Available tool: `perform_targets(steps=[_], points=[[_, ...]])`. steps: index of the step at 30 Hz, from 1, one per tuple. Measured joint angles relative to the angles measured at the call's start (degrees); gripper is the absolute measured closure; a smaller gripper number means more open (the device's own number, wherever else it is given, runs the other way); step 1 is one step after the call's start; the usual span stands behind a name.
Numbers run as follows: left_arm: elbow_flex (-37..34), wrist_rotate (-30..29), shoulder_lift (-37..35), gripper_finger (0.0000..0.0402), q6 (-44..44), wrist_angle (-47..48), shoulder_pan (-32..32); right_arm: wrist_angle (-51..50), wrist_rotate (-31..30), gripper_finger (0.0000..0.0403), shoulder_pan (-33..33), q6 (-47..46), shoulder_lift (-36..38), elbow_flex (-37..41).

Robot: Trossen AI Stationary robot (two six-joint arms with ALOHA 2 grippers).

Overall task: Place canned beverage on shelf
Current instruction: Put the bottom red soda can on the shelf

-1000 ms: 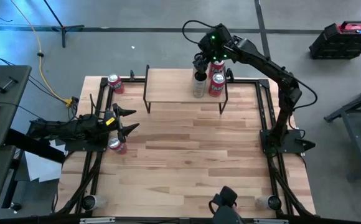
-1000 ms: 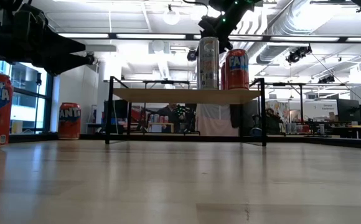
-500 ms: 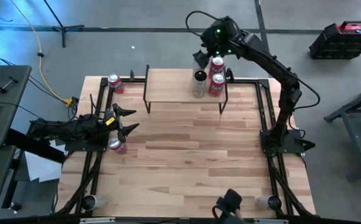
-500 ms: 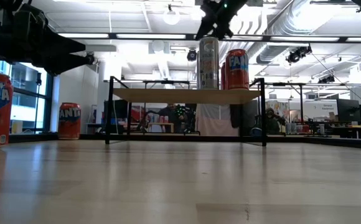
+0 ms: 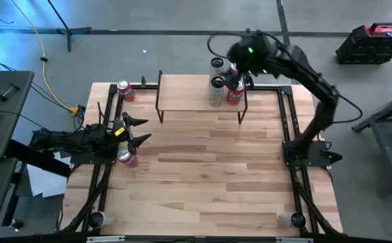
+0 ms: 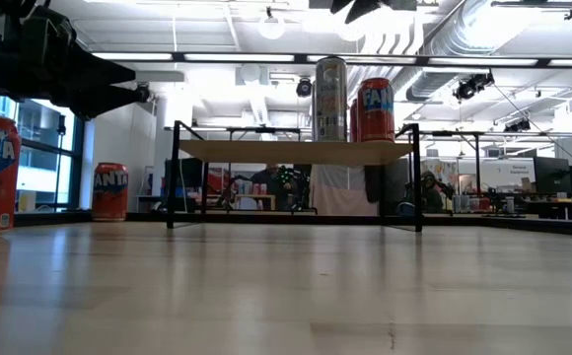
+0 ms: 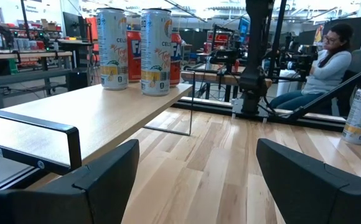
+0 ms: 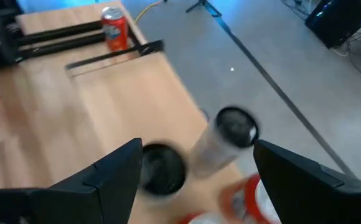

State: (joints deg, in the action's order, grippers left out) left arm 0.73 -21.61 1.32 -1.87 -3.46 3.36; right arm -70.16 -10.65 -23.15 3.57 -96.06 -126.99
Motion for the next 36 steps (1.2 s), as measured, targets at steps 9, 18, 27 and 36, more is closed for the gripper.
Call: perform_targets(steps=[9,18,27,36], points=[[0.00,0.00,0.02,0.0088,0.00,0.02,0.00,-0.48,-5.66,0.0110,18.91,-12.07,14.92,15.49],[0.00,0.00,0.01,0.0088,0.00,0.00,0.02,7.07,-11.45,0.0110,41.04,-34.23,24.52,37.88],[-0.02,-0.04,0.00,0.0088,0.02,-0.10,0.01,22.61,-12.81,0.0110,55.29,-40.79,21.19,47.58],[0.02,2.08,0.00,0.0088,-17.28,-7.04,0.09,44.10,-22.52,0.0110,57.22,-31.97,13.12,60.12]])
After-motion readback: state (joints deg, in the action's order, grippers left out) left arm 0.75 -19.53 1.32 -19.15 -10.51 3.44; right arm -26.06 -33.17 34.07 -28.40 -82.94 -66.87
